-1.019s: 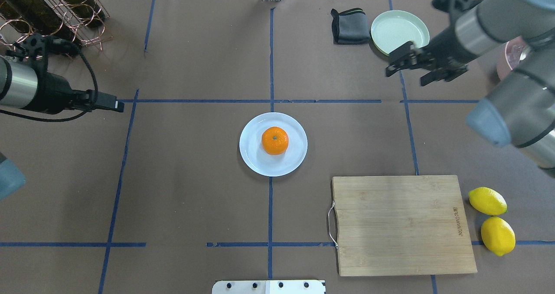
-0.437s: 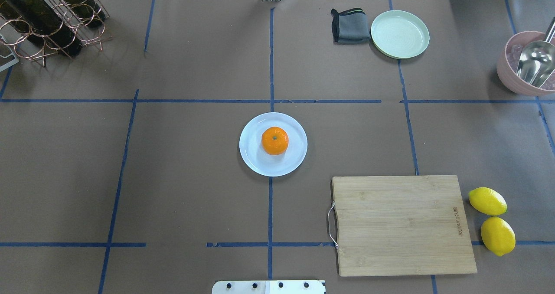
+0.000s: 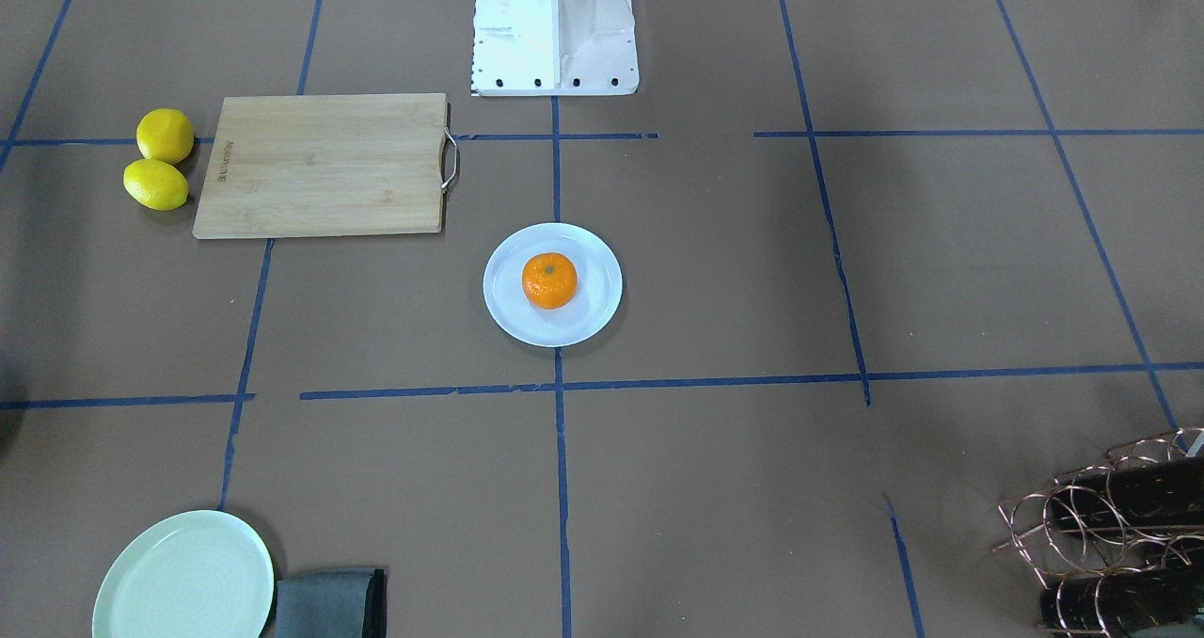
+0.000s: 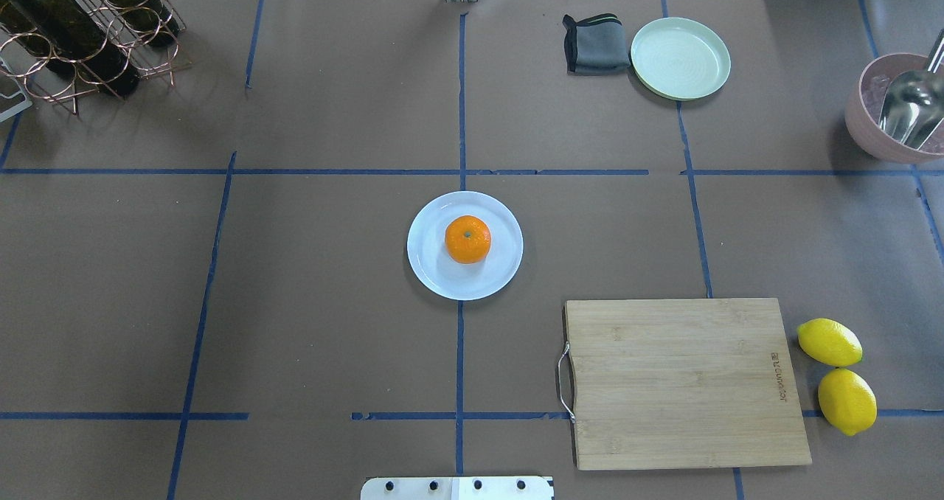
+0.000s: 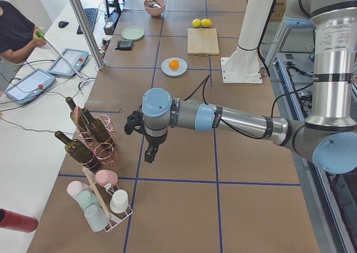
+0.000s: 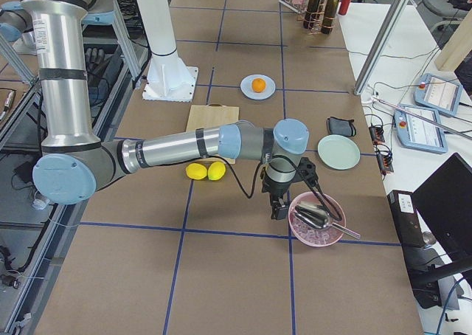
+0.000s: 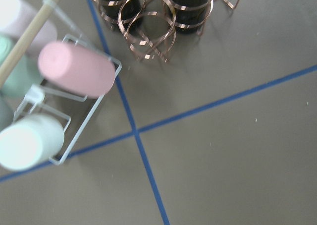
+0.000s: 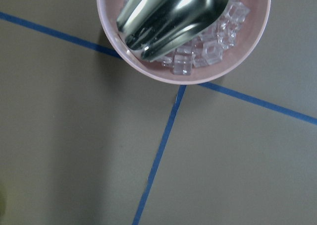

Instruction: Pick orange to plate

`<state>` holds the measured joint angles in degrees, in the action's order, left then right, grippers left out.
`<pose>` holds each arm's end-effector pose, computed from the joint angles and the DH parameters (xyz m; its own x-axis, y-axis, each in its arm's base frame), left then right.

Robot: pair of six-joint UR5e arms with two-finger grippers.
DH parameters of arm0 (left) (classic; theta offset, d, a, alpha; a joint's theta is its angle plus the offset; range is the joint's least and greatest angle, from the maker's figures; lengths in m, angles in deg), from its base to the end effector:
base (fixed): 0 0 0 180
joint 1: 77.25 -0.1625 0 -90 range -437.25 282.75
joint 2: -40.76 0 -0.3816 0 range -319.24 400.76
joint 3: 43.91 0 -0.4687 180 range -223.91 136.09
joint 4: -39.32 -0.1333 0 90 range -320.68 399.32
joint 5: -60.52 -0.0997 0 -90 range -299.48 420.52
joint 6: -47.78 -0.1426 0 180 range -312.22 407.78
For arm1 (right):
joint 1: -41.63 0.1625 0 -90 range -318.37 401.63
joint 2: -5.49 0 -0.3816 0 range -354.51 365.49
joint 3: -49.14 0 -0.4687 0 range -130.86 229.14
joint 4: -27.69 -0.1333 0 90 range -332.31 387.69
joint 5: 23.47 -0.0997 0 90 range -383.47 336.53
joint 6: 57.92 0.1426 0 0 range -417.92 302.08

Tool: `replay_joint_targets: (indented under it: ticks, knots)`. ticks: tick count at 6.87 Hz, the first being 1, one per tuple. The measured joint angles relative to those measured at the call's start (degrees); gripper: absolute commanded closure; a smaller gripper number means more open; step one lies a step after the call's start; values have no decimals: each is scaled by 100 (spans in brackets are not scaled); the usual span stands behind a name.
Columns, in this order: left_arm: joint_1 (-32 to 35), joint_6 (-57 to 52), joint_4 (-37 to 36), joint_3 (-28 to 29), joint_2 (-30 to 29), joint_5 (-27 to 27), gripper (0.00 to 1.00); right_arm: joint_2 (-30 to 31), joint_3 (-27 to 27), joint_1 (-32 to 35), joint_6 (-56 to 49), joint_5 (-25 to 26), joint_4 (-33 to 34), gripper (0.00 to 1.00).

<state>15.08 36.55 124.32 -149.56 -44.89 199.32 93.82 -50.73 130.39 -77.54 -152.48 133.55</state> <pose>-0.0479 -0.5386 0.5336 0.6567 0.2481 -0.7122 -0.0892 0.9633 0.2533 0.0314 -0.5622 0.5682 0.7255 -0.3059 0.6165 0.2815 0.9493 0.1398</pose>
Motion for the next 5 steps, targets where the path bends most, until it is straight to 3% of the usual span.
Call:
replay_joint_targets:
  ticks: [5]
  knots:
    - [5, 51, 219, -33, 79, 45, 0, 97, 20, 18, -102, -313, 30, 0]
